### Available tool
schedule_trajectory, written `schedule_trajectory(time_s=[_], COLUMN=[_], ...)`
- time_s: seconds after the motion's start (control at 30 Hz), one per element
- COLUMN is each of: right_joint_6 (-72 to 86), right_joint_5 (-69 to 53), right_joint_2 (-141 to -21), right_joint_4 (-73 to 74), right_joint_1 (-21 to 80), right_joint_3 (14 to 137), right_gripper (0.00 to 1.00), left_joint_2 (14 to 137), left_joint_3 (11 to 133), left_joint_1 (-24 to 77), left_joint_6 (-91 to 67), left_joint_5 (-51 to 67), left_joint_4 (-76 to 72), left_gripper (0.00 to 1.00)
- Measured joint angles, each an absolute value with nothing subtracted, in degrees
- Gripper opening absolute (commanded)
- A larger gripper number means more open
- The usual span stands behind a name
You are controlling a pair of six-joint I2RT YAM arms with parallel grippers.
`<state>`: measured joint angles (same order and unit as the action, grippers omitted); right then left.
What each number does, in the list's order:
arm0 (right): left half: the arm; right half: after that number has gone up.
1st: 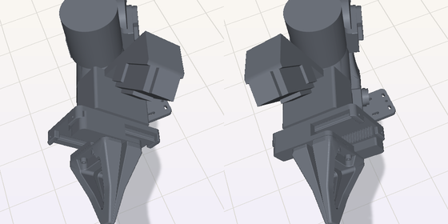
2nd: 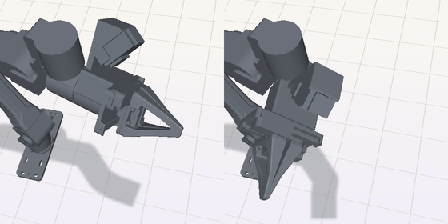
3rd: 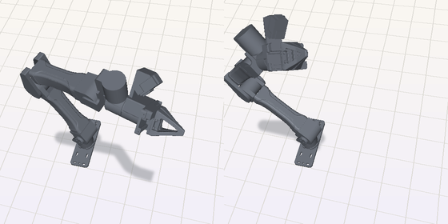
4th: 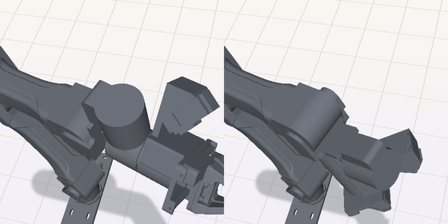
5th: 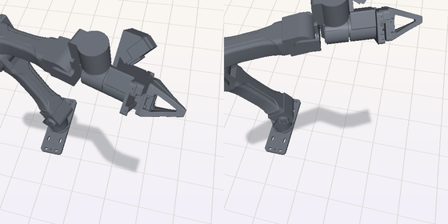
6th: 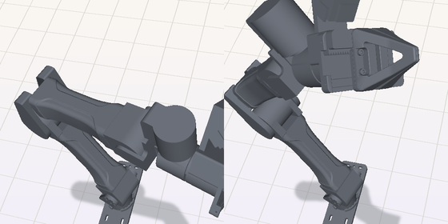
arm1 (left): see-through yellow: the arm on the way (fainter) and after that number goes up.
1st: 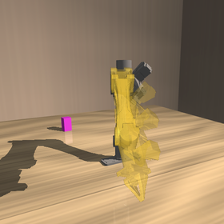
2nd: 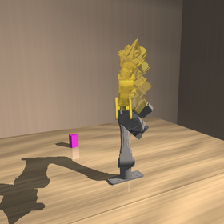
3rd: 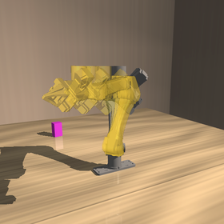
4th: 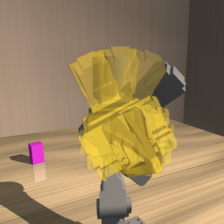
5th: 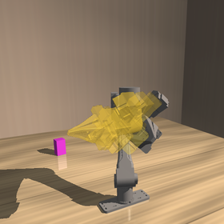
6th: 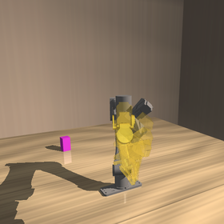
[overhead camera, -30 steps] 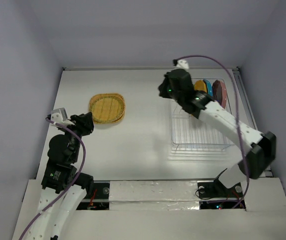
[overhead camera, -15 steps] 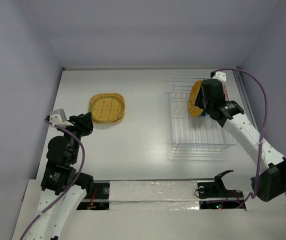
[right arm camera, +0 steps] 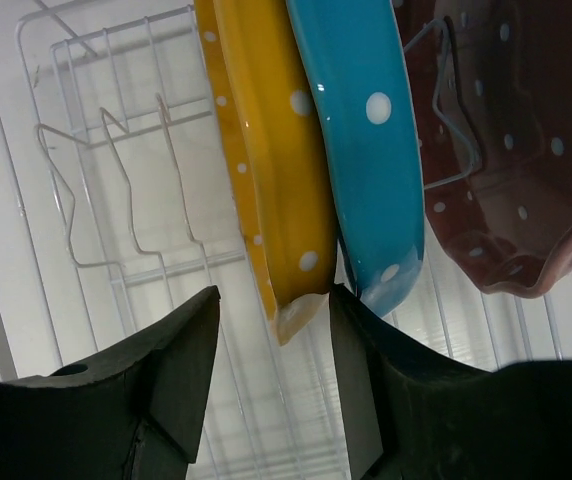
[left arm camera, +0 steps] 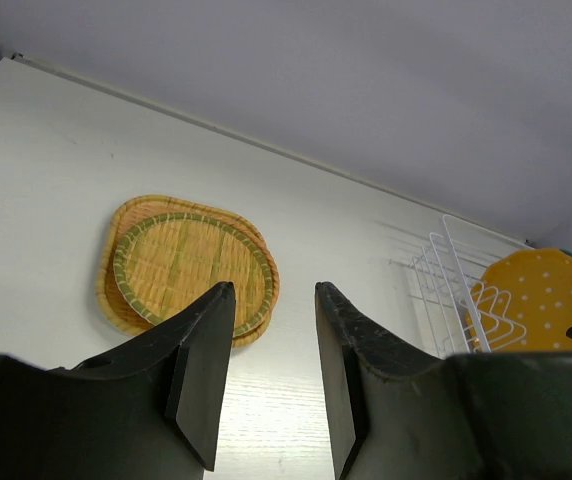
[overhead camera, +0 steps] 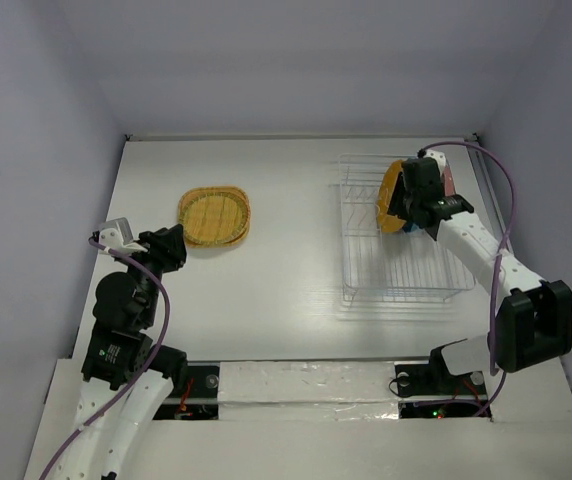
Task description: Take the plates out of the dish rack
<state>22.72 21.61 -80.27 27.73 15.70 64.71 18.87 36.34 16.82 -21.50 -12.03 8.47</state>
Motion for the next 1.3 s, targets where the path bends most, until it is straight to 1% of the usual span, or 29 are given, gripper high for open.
schedule_trajectory(time_s=[0.2, 0.4, 0.6, 0.7, 0.73, 0.8, 0.83, 0.9, 0.93, 1.03, 1.13, 1.3], right_joint_6=[22.28, 21.61, 20.84, 20.12, 19.81, 19.09, 18.7, 17.02, 16.84, 16.6, 15.97, 13.15], right_joint_5=[21.87, 23.66, 26.13, 28.12, 28.99, 30.89, 31.2, 31.51, 31.75, 32.21, 32.91, 35.31], right_joint_2=[-81.58, -86.76, -89.56, -90.32, -90.72, -91.59, -91.96, -92.6, -92.77, -92.92, -92.92, -92.92], right_joint_4=[27.35, 26.48, 26.5, 26.74, 26.79, 27.0, 27.18, 27.81, 27.86, 27.9, 28.01, 30.15], right_joint_1=[15.4, 15.44, 15.46, 15.46, 15.44, 15.44, 15.44, 15.62, 15.73, 15.94, 16.62, 18.2], right_joint_3=[65.08, 67.75, 69.91, 70.98, 71.7, 73.32, 73.97, 74.94, 75.22, 75.4, 75.61, 78.5], right_gripper=[0.55, 0.55, 0.51, 0.43, 0.37, 0.31, 0.24, 0.19, 0.12, 0.02, 0.0, 0.0], left_joint_2=[18.87, 18.87, 18.87, 18.87, 18.87, 18.87, 18.87, 18.87, 18.87, 18.87, 18.87, 18.87], left_joint_3=[36.34, 36.34, 36.34, 36.34, 36.34, 36.34, 36.34, 36.34, 36.34, 36.34, 36.34, 36.34], left_joint_1=[16.82, 16.82, 16.82, 16.82, 16.82, 16.82, 16.82, 16.82, 16.82, 16.82, 16.82, 16.82], left_joint_6=[-21.5, -21.5, -21.5, -21.5, -21.5, -21.5, -21.5, -21.5, -21.5, -21.5, -21.5, -21.5], left_joint_5=[-12.05, -12.03, -12.05, -12.05, -12.05, -12.05, -12.05, -12.05, -12.05, -12.05, -12.05, -12.05], left_joint_4=[8.47, 8.47, 8.47, 8.47, 8.47, 8.47, 8.47, 8.47, 8.47, 8.47, 8.47, 8.47], left_gripper=[0.35, 0.35, 0.35, 0.35, 0.35, 0.35, 0.35, 0.35, 0.35, 0.35, 0.35, 0.35])
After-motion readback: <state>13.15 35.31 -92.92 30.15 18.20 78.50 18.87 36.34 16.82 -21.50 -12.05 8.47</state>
